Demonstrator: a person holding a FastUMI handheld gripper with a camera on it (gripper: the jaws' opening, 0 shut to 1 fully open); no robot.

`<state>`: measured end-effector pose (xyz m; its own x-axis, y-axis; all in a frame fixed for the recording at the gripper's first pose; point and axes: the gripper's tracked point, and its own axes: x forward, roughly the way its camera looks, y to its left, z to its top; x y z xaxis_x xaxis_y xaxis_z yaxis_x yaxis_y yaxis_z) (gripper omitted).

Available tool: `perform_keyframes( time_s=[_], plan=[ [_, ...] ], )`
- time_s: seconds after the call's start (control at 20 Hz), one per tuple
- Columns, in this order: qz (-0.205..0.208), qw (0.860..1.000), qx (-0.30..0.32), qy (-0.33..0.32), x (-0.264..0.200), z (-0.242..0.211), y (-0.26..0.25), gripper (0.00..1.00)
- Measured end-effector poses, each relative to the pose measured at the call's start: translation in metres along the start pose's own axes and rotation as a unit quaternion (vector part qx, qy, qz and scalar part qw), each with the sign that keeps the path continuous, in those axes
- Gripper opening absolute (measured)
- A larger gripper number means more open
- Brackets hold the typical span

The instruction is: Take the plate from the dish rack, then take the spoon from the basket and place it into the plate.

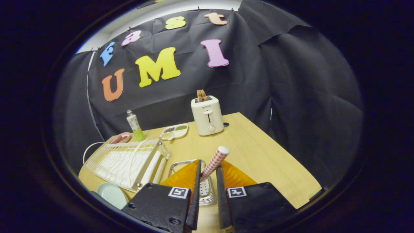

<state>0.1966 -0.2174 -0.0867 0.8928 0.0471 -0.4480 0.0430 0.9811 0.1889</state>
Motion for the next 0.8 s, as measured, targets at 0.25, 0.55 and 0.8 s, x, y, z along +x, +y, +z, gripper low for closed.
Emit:
perform_keyframes(
  time_s=[0.25,0.55,0.8],
  plan=[
    [0.012,0.999,0.031,0.017,-0.011,0.002,0.022,0.1],
    [-0.013,1.0,0.008,-0.002,-0.033,0.024,0.032,0.09],
    [-0.046,0.998,-0.003,-0.032,-0.057,0.052,0.03,0.09]
  ],
)
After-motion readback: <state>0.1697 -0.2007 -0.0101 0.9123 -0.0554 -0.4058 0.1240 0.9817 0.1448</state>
